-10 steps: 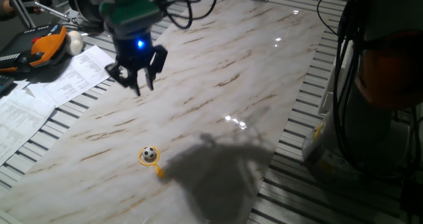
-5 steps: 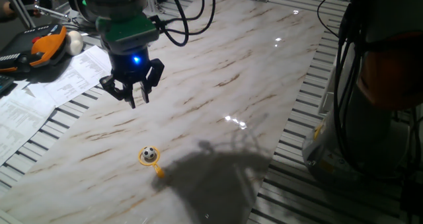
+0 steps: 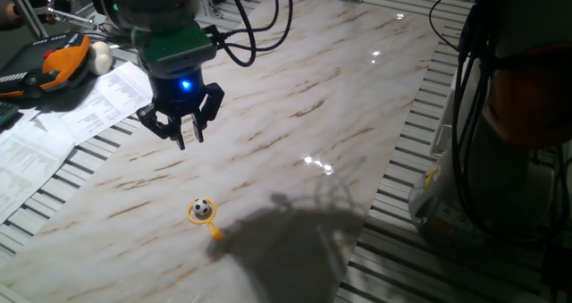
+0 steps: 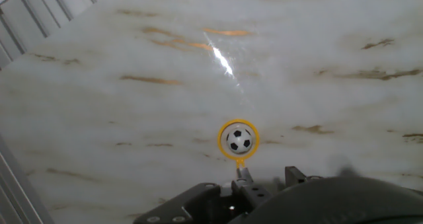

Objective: Remove the bubble ring from the ball

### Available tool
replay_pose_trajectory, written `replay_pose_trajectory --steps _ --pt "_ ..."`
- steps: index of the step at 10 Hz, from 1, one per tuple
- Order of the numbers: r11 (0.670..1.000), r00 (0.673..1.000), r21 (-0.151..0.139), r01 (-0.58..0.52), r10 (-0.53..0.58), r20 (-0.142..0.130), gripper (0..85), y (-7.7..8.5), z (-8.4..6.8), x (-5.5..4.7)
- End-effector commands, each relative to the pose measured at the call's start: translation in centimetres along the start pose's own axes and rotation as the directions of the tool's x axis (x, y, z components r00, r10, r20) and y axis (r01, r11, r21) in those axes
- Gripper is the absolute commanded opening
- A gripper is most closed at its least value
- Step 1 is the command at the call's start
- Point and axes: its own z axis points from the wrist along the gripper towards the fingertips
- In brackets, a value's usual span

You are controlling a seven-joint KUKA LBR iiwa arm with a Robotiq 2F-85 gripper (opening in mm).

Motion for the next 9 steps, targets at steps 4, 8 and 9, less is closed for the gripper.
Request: replay_pose_trajectory --steps 4,8,9 --pt "0.998 1.000 0.059 -0.006 0.006 -0.009 34.0 0.02 0.00 0.02" --pt "0.997 0.994 0.051 0.065 -0.061 -0.089 34.0 0.02 0.00 0.02" --pt "0.997 0.993 0.032 0.064 -0.061 -0.102 34.0 0.02 0.00 0.02"
